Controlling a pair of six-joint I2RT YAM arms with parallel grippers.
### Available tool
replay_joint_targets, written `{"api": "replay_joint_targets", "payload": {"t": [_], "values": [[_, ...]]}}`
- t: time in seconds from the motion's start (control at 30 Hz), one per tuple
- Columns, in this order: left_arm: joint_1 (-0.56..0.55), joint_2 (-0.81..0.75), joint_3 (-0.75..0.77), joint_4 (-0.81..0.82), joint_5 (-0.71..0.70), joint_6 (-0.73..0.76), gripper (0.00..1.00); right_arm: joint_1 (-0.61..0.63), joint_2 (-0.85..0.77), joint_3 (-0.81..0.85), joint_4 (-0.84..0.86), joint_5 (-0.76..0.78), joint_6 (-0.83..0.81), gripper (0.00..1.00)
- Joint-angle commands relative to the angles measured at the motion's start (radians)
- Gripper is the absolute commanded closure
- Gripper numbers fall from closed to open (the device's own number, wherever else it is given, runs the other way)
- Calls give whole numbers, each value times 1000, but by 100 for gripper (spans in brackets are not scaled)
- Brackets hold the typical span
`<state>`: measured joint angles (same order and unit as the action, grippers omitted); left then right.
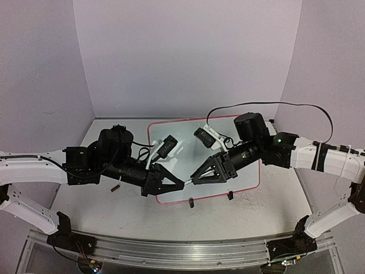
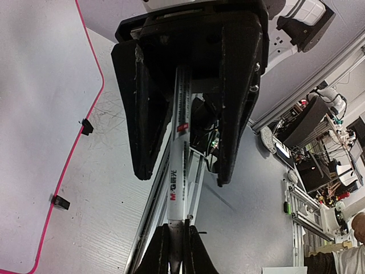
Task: Write a sentence on the whiteboard
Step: Pass from the left arm to the right
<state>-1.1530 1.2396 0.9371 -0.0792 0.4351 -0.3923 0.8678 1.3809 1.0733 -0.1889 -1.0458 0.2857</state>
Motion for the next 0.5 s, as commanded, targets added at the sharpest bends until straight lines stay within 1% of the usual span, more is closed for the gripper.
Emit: {"api": "replay_joint_targets", "payload": {"t": [0.0,0.1,0.33,0.37,0.47], "values": [[-2,-3,45,21,-1,9,100,7,12,36,19,-41,-25,63],[-2,2,46,23,4,6,100,8,20,36,20,-47,-29,70],[-2,14,53,24,5,6,100,9,32,33,33,-51,-24,80],[-2,14,53,24,2,6,100,11,33,30,40,-50,-18,80],[-2,14,53,26,-3,6,100,13,31,25,60,-38,-2,78]]}}
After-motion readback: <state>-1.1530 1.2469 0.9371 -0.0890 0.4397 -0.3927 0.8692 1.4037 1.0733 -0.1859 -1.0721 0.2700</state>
